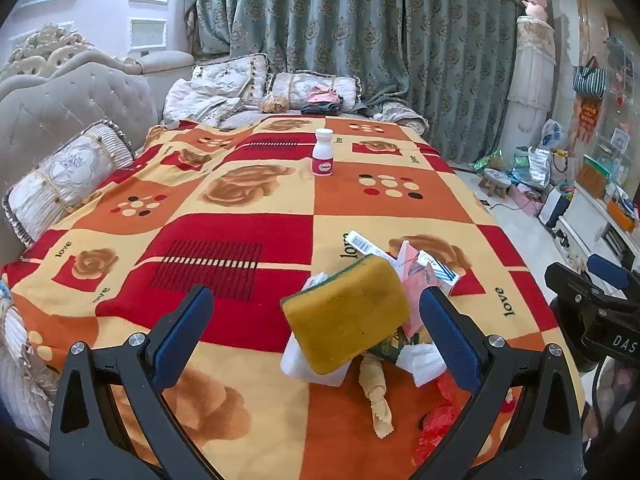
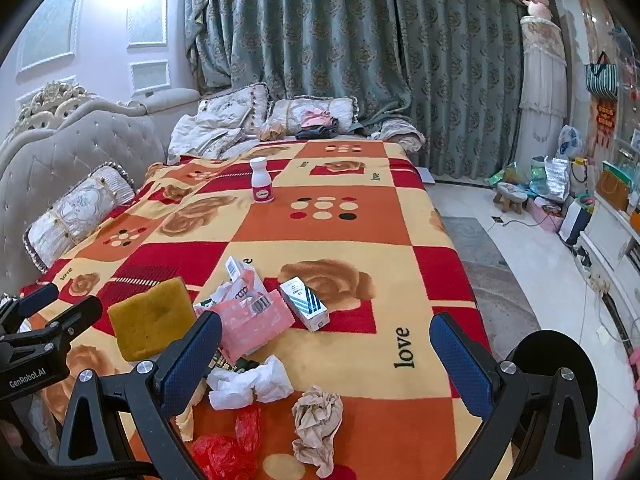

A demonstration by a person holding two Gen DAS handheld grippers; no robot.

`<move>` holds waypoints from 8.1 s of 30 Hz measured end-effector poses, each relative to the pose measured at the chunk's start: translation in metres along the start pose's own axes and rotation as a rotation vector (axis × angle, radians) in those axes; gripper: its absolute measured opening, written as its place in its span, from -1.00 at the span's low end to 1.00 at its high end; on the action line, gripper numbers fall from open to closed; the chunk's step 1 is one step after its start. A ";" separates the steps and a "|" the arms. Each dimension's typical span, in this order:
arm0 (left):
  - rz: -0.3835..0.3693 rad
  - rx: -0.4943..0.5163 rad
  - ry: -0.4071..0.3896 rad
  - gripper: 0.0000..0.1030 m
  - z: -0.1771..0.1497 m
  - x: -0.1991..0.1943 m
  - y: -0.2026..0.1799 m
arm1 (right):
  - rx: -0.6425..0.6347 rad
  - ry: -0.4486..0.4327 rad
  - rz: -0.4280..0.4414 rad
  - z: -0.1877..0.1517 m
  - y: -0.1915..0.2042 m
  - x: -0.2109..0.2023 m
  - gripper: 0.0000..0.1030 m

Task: Collect trash
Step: 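Move both tools toward the pile of trash on the blanket, then grasp the yellow sponge with the left tool while the right tool grasps the beige tissue, then carry the beige tissue to the black bin and open the right tool, then carry the yellow sponge over the black bin and open the left tool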

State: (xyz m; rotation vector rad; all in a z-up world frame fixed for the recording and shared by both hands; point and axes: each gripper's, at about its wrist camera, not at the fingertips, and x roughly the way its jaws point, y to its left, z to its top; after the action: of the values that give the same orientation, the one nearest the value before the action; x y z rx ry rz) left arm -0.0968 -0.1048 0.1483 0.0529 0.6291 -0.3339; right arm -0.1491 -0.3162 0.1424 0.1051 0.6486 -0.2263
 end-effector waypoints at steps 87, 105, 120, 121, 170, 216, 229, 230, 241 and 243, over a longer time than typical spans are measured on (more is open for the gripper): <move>-0.153 0.179 0.127 0.99 -0.001 0.064 0.015 | -0.072 0.281 0.115 -0.069 -0.030 0.044 0.83; -0.343 0.164 0.233 -0.38 0.022 0.069 0.005 | 0.026 0.357 0.248 -0.078 -0.033 0.079 -0.29; -0.307 0.091 0.251 0.12 0.022 0.068 0.001 | 0.059 0.299 0.276 -0.063 -0.058 0.051 -0.29; -0.308 0.093 0.247 0.20 0.017 0.068 0.000 | 0.057 0.302 0.277 -0.064 -0.058 0.051 -0.29; -0.676 0.332 0.371 -0.70 0.028 0.064 -0.301 | 0.276 0.242 -0.027 -0.071 -0.239 0.008 -0.29; -0.646 0.415 0.525 0.13 -0.023 0.080 -0.328 | 0.445 0.267 -0.061 -0.102 -0.320 0.005 0.07; -0.807 0.275 0.597 0.27 -0.011 0.094 -0.374 | 0.510 0.220 -0.115 -0.110 -0.348 -0.022 0.24; -0.789 0.289 0.587 0.27 -0.011 0.091 -0.369 | 0.512 0.220 -0.114 -0.110 -0.348 -0.021 0.25; -0.493 0.416 0.410 0.27 -0.012 0.066 -0.307 | 0.417 0.249 -0.047 -0.102 -0.304 -0.005 0.25; -0.466 0.414 0.388 0.27 -0.009 0.059 -0.296 | 0.388 0.255 -0.030 -0.098 -0.289 -0.003 0.25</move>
State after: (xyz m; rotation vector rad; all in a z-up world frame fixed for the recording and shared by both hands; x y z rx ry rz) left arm -0.1524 -0.4005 0.1215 0.3783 0.9490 -0.9169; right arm -0.2784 -0.5794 0.0584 0.5035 0.8545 -0.3704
